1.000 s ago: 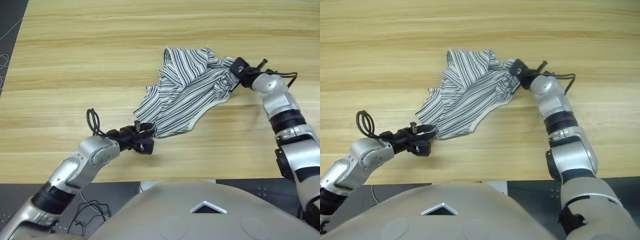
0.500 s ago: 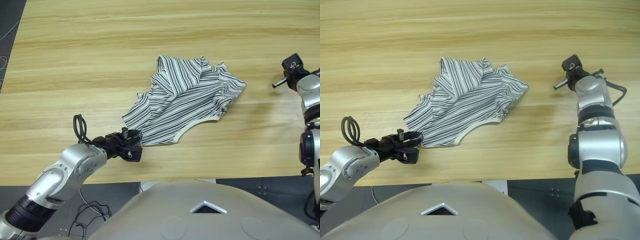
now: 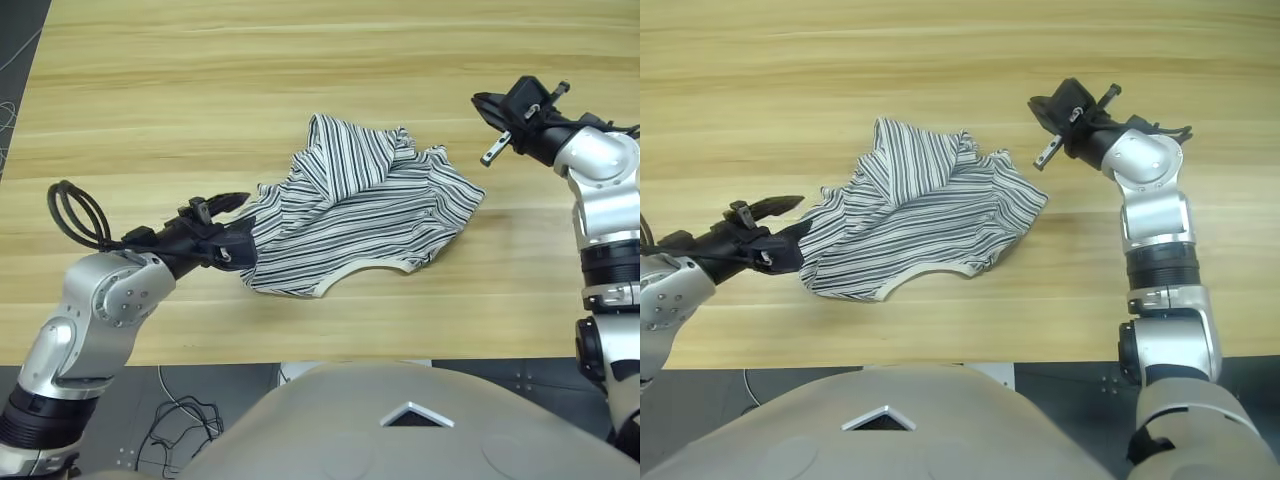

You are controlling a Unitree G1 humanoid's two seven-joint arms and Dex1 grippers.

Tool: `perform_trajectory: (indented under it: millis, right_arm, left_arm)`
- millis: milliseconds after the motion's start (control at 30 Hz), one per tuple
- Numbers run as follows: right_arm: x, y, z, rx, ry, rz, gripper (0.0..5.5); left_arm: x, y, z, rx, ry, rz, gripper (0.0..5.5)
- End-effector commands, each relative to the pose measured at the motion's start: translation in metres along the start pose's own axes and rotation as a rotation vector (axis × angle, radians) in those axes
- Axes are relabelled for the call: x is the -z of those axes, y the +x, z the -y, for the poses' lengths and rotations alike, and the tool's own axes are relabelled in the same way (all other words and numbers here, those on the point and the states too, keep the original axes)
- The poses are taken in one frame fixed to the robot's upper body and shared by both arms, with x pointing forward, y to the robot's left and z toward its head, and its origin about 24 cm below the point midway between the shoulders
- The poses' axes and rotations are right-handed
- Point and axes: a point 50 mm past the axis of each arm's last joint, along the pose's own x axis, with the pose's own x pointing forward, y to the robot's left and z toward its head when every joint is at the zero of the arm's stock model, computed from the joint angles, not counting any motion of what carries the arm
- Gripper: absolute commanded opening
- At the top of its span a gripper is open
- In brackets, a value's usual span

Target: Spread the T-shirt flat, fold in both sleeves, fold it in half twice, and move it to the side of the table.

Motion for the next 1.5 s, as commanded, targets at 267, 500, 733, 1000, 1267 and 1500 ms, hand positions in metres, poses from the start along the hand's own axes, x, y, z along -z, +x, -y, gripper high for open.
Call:
perform_trajectory:
  millis: [267,500,733,1000,1267,1500]
  right_arm:
    - [0.006,-0.105,-0.04,-0.541,-0.009,-0.056,0.65]
    - [0.02,-0.124,-0.054,-0.643,-0.052,-0.12,1.77]
    - [0.026,-0.104,-0.077,-0.523,-0.366,-0.03,1.82]
    - [0.037,-0.086,-0.086,-0.379,-0.505,0.031,1.82]
    - [0.046,-0.086,-0.094,-0.402,-0.5,0.012,2.58]
    - [0.044,-0.072,-0.105,-0.394,-0.512,0.039,2.58]
  left_arm:
    - [0.002,-0.061,0.031,0.337,-0.265,0.192,3.07]
    - [0.014,-0.066,0.066,0.498,-0.248,0.162,4.04]
    - [0.016,-0.044,0.091,0.423,-0.1,0.157,4.24]
    - [0.014,-0.026,0.102,0.325,0.028,0.185,4.24]
    - [0.014,-0.022,0.11,0.327,0.044,0.171,4.93]
    - [0.016,-0.015,0.11,0.34,0.076,0.16,4.93]
